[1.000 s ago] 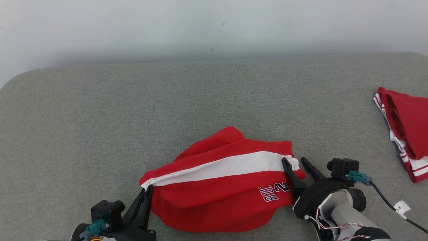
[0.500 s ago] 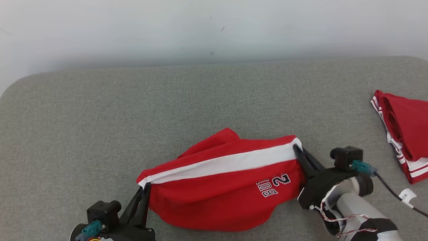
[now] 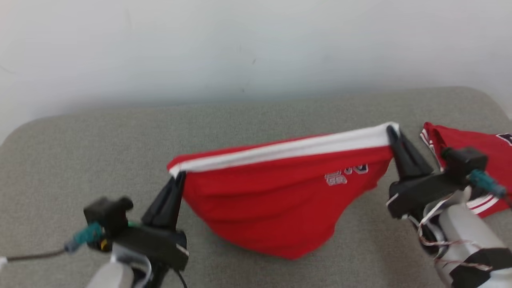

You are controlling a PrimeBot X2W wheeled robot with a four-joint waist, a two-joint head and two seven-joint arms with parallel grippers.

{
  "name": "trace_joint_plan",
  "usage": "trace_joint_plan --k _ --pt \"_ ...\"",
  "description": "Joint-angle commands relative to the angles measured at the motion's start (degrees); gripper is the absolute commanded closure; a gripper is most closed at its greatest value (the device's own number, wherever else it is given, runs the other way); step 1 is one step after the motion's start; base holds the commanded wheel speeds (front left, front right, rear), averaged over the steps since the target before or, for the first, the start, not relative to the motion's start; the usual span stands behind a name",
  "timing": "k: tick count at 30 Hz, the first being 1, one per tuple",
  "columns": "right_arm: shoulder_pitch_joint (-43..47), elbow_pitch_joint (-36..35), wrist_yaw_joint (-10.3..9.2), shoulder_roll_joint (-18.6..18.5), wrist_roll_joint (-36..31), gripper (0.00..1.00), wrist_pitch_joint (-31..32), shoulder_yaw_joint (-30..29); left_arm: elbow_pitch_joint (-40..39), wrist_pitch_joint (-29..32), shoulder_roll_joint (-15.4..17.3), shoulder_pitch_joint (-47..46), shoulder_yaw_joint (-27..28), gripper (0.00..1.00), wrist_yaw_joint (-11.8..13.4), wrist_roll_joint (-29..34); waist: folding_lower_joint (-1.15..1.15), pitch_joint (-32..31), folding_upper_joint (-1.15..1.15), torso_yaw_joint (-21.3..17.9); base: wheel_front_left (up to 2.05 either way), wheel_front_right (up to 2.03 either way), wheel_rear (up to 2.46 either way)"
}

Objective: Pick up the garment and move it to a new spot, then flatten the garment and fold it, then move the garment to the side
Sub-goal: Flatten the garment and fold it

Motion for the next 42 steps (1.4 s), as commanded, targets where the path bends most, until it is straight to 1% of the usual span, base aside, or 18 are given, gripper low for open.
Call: trace_joint_plan --k 1,3,5,6,11,16,21,25,27,29,33,35,38,41,42 --pt "-1.5 -1.4 -0.04 -1.6 1.2 1.0 -0.3 -0.4 -0.9 1.7 1.0 -2.6 0.2 1.0 -1.2 -0.9 0.0 -2.1 0.0 -0.8 0.0 0.0 0.0" --pt "-3.1 -2.7 -0.04 -3.3 2.2 1.0 -0.3 -0.6 -1.9 4.2 1.4 -5.6 0.4 1.0 -2.9 -3.0 0.0 -2.8 0.0 -1.0 0.0 0.0 0.0" --pt "-5.0 -3.7 -0.04 -5.2 3.1 1.0 -0.3 -0.6 -2.7 6.5 2.0 -8.5 0.9 1.0 -3.9 -4.6 0.0 -3.4 0.0 -1.3 0.0 0.0 0.0" --pt "-5.0 -3.7 -0.04 -5.2 3.1 1.0 -0.3 -0.6 -2.7 6.5 2.0 -8.5 0.9 1.0 -3.9 -4.6 0.0 -3.4 0.0 -1.3 0.0 0.0 0.0" --pt "-10.1 -6.1 -0.05 -9.5 5.3 1.0 -0.3 -0.6 -3.9 11.8 3.3 -15.9 0.8 1.0 -5.8 -7.8 0.0 -4.4 0.0 -1.5 0.0 0.0 0.0" --pt "-14.5 -8.8 -0.05 -12.6 5.6 1.0 -0.2 0.2 -5.1 16.0 3.8 -21.7 -0.3 1.0 -6.7 -10.2 0.0 -5.2 0.0 -1.8 0.0 0.0 0.0" --pt "-18.6 -9.8 -0.05 -14.1 5.4 1.0 1.7 0.7 -4.5 19.4 3.9 -25.7 -1.5 1.0 -6.8 -11.3 0.0 -4.4 0.0 -2.3 0.0 0.0 0.0" --pt "-23.2 -7.9 -0.05 -13.0 6.3 1.0 4.1 2.6 0.2 21.2 2.9 -31.0 -2.3 1.0 -7.2 -12.1 0.0 -1.4 0.0 -2.3 0.0 0.0 0.0" --pt "-26.8 -6.0 -0.05 -12.5 6.8 1.0 5.2 4.0 3.5 21.1 2.7 -35.2 -3.3 1.0 -7.3 -10.9 0.0 1.5 0.0 -2.4 0.0 0.0 0.0" --pt "-31.0 -3.2 -0.05 -12.1 7.1 1.0 6.2 5.6 7.6 20.2 2.1 -39.7 -4.5 1.0 -7.6 -10.1 0.0 5.2 0.0 -2.3 0.0 0.0 0.0" --pt "-40.8 3.9 -0.05 -9.7 8.3 1.0 5.8 7.6 17.1 15.2 2.5 -50.5 -7.6 1.0 -7.8 -6.6 0.0 13.2 0.0 -2.5 0.0 0.0 0.0" --pt "-45.6 7.9 -0.04 -7.8 8.6 1.0 4.2 8.6 21.8 11.3 2.9 -55.3 -9.8 1.0 -7.8 -5.3 0.0 16.6 0.0 -3.2 0.0 0.0 0.0" --pt "-52.8 13.8 -0.05 -5.1 8.0 1.0 1.8 9.1 27.9 4.9 4.9 -62.7 -13.1 1.0 -7.8 -3.1 0.0 21.2 0.0 -4.8 0.0 0.0 0.0" --pt "-59.1 18.2 -0.05 -2.5 6.3 1.0 0.0 7.2 33.6 -2.8 5.5 -69.5 -14.1 1.0 -7.8 -1.0 0.0 25.3 0.0 -6.1 0.0 0.0 0.0" --pt "-60.9 18.6 -0.05 -1.7 5.4 1.0 -0.2 6.2 35.1 -5.1 5.4 -71.5 -14.3 1.0 -7.8 -0.9 0.0 26.6 0.0 -6.5 0.0 0.0 0.0"
